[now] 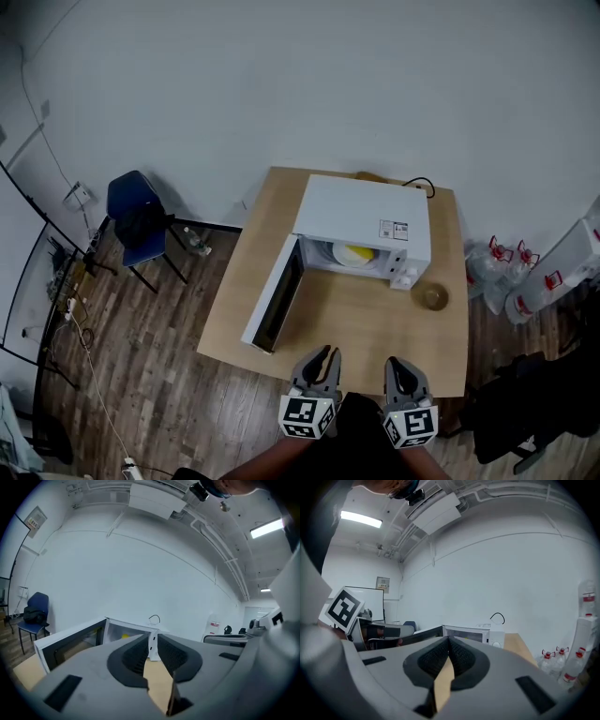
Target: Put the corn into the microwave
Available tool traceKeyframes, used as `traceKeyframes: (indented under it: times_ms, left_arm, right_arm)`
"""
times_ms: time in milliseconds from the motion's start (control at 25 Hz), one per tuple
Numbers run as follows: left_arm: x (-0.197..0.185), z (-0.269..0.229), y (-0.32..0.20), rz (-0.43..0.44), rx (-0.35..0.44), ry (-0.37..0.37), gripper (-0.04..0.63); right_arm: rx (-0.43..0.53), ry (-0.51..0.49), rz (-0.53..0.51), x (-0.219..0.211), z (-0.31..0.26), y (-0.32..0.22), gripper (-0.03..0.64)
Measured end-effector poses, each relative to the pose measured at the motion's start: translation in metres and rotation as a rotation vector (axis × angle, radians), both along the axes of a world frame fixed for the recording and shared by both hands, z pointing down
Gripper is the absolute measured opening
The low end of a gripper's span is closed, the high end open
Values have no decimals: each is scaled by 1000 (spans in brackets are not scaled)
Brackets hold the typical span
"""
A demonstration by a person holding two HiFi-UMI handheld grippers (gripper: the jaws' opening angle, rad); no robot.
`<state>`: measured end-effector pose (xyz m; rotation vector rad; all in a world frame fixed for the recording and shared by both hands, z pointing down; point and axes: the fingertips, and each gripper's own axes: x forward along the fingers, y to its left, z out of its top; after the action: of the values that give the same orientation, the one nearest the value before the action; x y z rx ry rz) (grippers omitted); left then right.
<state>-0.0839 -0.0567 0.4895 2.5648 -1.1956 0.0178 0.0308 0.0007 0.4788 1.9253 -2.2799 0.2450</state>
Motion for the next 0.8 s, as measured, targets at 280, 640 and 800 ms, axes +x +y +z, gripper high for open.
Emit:
traceKeyframes:
  times_ms: [280, 640, 800]
  left_arm:
    - [-20, -34, 58, 37, 92, -30, 34]
    - [-55, -53, 93, 17, 174, -37, 20]
    - [-70, -52, 93, -19, 183, -46, 18]
  right_arm:
    - [27, 16, -6, -36, -24, 45, 58]
    - [20, 49, 1, -57, -26, 66, 58]
    - [24, 58, -16, -67, -25, 68, 58]
